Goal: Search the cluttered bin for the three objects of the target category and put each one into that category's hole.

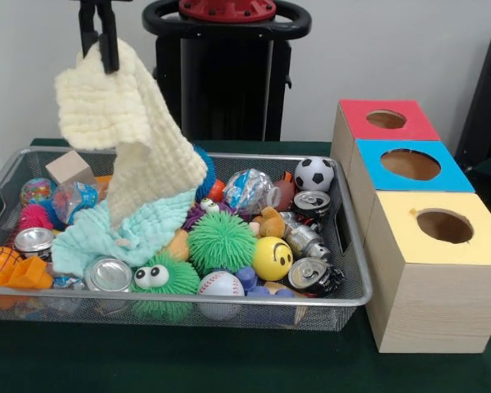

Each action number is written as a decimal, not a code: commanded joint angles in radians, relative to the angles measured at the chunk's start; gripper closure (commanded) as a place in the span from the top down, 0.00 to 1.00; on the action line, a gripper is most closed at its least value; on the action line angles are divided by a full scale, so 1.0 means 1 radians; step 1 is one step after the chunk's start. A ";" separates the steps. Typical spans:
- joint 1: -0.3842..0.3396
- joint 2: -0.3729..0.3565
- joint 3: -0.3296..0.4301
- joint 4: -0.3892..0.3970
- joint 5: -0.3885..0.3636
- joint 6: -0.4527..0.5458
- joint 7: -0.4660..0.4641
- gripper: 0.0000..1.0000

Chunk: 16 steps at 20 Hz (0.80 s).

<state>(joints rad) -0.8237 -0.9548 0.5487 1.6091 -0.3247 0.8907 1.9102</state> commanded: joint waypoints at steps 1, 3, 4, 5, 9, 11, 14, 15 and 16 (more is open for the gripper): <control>-0.057 0.018 0.092 0.177 -0.053 -0.101 -0.268 0.00; -0.066 0.033 0.101 0.187 -0.069 -0.127 -0.262 0.00; -0.069 0.038 0.105 0.188 -0.076 -0.133 -0.259 0.00; -0.071 0.050 0.108 0.183 -0.083 -0.137 -0.258 0.00; -0.090 0.087 0.125 0.175 -0.102 -0.144 -0.260 0.00; -0.102 0.091 0.135 0.171 -0.107 -0.139 -0.263 0.00; -0.122 0.085 0.152 0.167 -0.107 -0.116 -0.273 0.00; -0.128 0.088 0.155 0.157 -0.107 -0.104 -0.281 0.00; -0.133 0.089 0.161 0.153 -0.111 -0.098 -0.282 0.00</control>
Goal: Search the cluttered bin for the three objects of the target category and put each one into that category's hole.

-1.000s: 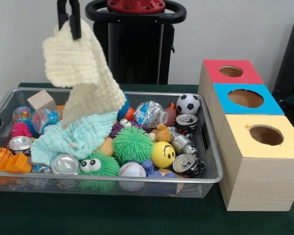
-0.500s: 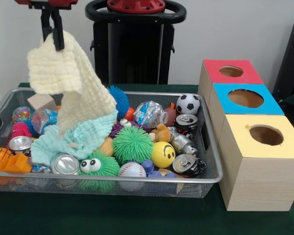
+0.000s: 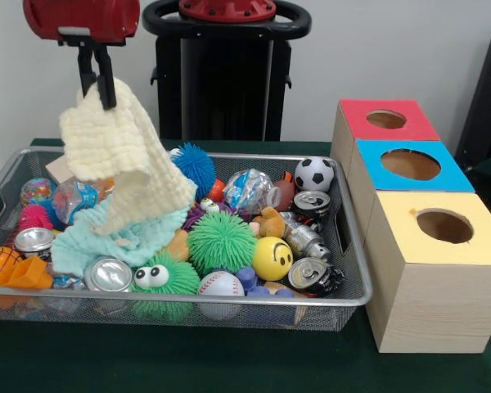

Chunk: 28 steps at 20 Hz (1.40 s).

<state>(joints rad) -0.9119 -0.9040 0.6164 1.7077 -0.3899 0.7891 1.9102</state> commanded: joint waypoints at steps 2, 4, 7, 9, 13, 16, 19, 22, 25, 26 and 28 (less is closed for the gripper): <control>-0.051 0.054 0.099 0.036 -0.055 0.014 -0.287 0.00; -0.058 0.064 0.105 0.023 -0.063 0.017 -0.291 0.00; -0.072 0.072 0.121 0.010 -0.066 0.040 -0.301 0.00; -0.084 0.067 0.130 0.006 -0.066 0.049 -0.302 0.00; -0.093 0.065 0.148 -0.066 -0.054 0.138 -0.346 0.00; -0.094 0.070 0.158 -0.135 -0.052 0.208 -0.378 0.00; -0.090 0.066 0.168 -0.205 -0.042 0.300 -0.409 0.00; -0.079 0.061 0.175 -0.275 -0.042 0.384 -0.427 0.00; -0.066 0.079 0.181 -0.353 -0.050 0.461 -0.449 0.00; -0.064 0.084 0.182 -0.368 -0.053 0.473 -0.452 0.00; -0.057 0.094 0.184 -0.403 -0.060 0.502 -0.462 0.00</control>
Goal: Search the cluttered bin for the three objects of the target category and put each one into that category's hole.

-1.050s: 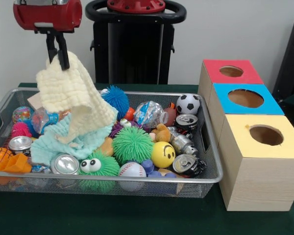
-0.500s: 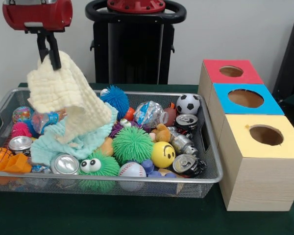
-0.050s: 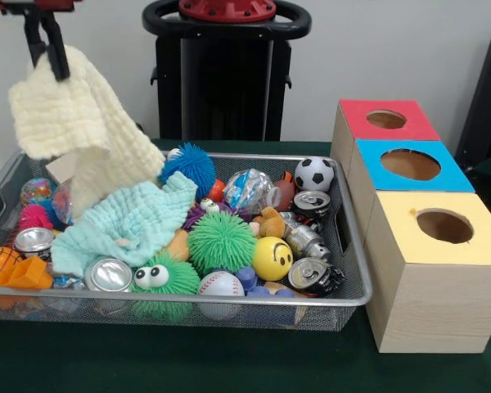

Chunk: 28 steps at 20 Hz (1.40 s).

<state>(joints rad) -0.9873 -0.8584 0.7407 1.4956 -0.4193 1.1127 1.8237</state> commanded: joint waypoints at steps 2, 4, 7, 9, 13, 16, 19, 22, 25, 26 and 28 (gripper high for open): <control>0.024 0.058 0.061 -0.219 -0.036 0.198 -0.384 0.00; 0.029 0.072 0.060 -0.252 -0.043 0.221 -0.399 0.00; 0.032 0.095 0.055 -0.285 -0.052 0.236 -0.422 0.00; 0.029 0.105 0.052 -0.289 -0.056 0.228 -0.435 0.00; 0.011 0.093 0.044 -0.242 -0.053 0.181 -0.442 0.00; -0.007 0.076 0.040 -0.190 -0.048 0.144 -0.438 0.00; -0.033 0.067 0.040 -0.122 -0.049 0.081 -0.434 0.00; -0.054 0.066 0.041 -0.064 -0.055 0.019 -0.421 0.00; -0.077 0.060 0.040 0.002 -0.068 -0.047 -0.404 0.00; -0.082 0.058 0.041 0.015 -0.073 -0.059 -0.402 0.00; -0.094 0.056 0.040 0.047 -0.081 -0.088 -0.397 0.00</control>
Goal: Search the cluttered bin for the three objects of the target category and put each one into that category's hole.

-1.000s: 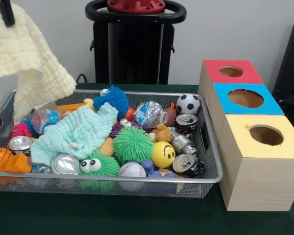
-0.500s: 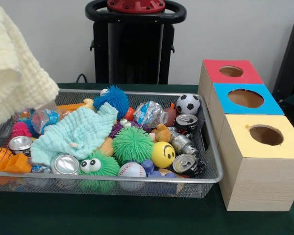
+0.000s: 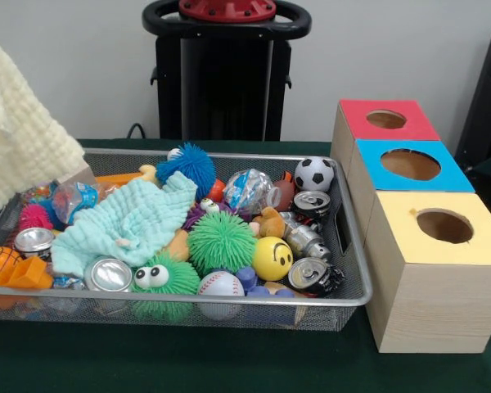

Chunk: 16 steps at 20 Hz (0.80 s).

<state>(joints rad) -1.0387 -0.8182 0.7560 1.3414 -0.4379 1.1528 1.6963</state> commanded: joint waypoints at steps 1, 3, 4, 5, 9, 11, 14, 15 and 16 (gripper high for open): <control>-0.049 0.015 0.021 0.217 -0.067 -0.139 -0.265 0.00; -0.062 0.010 0.018 0.248 -0.075 -0.163 -0.261 0.00; -0.065 0.010 0.016 0.256 -0.079 -0.167 -0.258 0.00; -0.068 0.009 0.010 0.272 -0.085 -0.173 -0.249 0.00; -0.087 0.007 0.013 0.334 -0.100 -0.231 -0.228 0.00; -0.098 -0.011 0.016 0.376 -0.102 -0.257 -0.209 0.00; -0.108 -0.044 0.019 0.434 -0.103 -0.290 -0.181 0.00; -0.110 -0.053 0.019 0.451 -0.105 -0.300 -0.173 0.00; -0.109 -0.058 0.017 0.459 -0.109 -0.309 -0.165 0.00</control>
<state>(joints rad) -1.1350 -0.8358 0.7558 1.6097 -0.4916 0.9243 1.6963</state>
